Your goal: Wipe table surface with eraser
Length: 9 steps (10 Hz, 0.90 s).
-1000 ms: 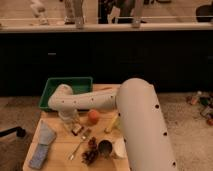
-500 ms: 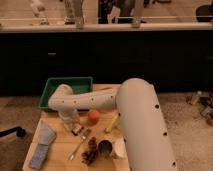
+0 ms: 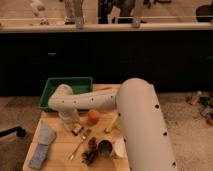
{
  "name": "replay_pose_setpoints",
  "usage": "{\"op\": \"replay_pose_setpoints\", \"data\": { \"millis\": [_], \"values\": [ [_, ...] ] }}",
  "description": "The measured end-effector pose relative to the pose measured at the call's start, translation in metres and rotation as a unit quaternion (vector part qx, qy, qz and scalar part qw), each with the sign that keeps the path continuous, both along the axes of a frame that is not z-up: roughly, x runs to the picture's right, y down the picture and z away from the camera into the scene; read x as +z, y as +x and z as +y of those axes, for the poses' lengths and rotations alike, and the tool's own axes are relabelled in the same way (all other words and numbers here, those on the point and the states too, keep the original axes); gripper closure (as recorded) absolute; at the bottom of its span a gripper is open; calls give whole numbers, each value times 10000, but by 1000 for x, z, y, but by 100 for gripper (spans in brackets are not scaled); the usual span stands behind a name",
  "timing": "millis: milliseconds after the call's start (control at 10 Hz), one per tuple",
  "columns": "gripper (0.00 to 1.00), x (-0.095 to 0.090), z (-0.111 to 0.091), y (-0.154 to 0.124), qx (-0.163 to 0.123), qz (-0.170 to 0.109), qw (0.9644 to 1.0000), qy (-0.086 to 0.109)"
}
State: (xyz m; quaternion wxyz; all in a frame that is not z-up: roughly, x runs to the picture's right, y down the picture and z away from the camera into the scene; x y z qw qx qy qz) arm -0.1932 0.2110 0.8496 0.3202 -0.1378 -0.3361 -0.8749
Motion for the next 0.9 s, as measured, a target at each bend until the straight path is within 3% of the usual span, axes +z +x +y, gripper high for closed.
{"op": "replay_pose_setpoints", "data": {
  "millis": [200,900],
  "values": [
    [22,0,0,0,0,0,10000,-1],
    [20,-3,2,-1,-29,-32,9999,95]
  ]
}}
